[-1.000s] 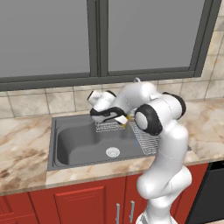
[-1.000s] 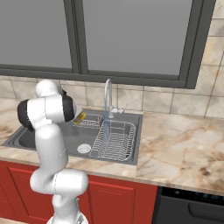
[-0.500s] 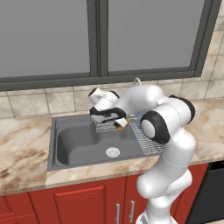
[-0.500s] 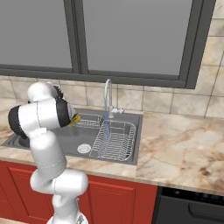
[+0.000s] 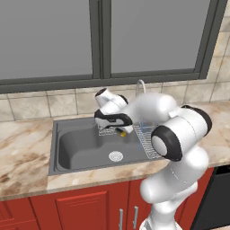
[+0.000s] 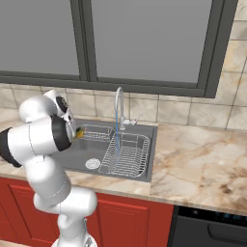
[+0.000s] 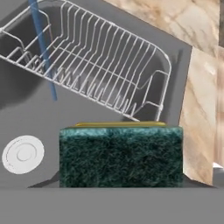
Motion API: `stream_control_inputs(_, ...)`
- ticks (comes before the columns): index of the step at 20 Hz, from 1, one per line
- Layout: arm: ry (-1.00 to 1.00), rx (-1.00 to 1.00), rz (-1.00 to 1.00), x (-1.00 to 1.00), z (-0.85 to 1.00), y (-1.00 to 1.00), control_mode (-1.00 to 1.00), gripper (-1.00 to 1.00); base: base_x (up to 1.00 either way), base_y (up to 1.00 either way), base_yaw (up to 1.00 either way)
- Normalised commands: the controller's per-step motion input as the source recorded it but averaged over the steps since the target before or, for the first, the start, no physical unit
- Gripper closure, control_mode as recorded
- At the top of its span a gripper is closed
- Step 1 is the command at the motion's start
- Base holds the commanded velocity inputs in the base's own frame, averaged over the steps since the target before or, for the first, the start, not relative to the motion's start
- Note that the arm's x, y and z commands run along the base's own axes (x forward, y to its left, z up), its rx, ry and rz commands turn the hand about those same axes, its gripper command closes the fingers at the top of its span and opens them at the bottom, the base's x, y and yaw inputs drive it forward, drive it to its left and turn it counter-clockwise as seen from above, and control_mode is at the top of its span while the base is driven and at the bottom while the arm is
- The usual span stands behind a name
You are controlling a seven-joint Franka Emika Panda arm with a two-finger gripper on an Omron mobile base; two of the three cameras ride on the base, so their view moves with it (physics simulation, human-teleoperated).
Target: Soak the sponge with water for a few seconds and then drop it inside the sink.
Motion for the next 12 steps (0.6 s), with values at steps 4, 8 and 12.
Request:
stream_control_inputs(4, 0.1, 0.12, 0.19, -0.17, 0.2, 0.24, -1.0, 1.0, 0.0, 0.0, 0.0)
stream_control_inputs(8, 0.12, 0.12, 0.3, 0.0, 0.06, 0.09, -1.0, 1.0, 0.0, 0.0, 0.0)
stream_control_inputs(12, 0.15, 0.11, 0.34, 0.0, 0.0, 0.09, -1.0, 1.0, 0.0, 0.0, 0.0)
